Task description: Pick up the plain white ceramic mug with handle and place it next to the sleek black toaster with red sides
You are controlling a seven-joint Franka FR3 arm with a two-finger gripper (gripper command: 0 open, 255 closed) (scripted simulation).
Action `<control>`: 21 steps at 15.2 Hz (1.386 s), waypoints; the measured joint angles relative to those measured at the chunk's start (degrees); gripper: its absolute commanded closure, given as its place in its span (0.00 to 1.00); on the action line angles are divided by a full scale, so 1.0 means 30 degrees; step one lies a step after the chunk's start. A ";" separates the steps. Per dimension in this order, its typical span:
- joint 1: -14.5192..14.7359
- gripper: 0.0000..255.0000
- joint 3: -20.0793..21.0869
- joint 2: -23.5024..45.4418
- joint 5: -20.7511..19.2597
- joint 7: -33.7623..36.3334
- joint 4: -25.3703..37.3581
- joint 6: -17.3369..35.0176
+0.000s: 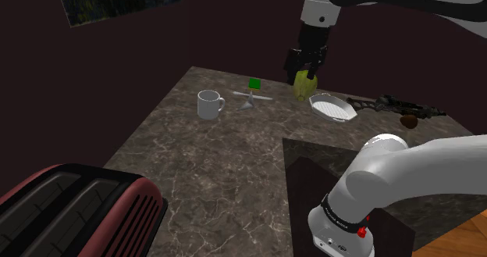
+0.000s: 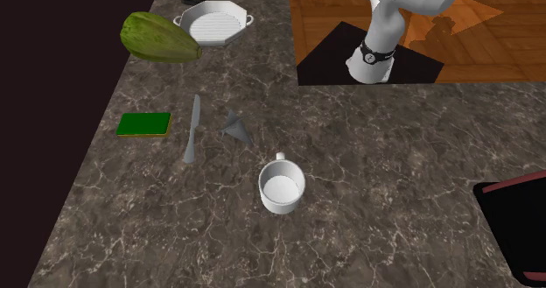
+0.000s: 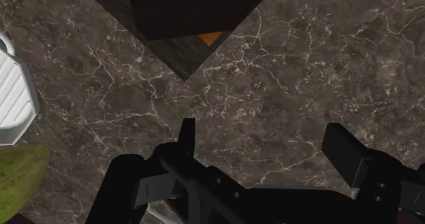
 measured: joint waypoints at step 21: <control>0.0429 0.00 0.1702 1.2005 0.0635 0.3093 0.3869 0.8797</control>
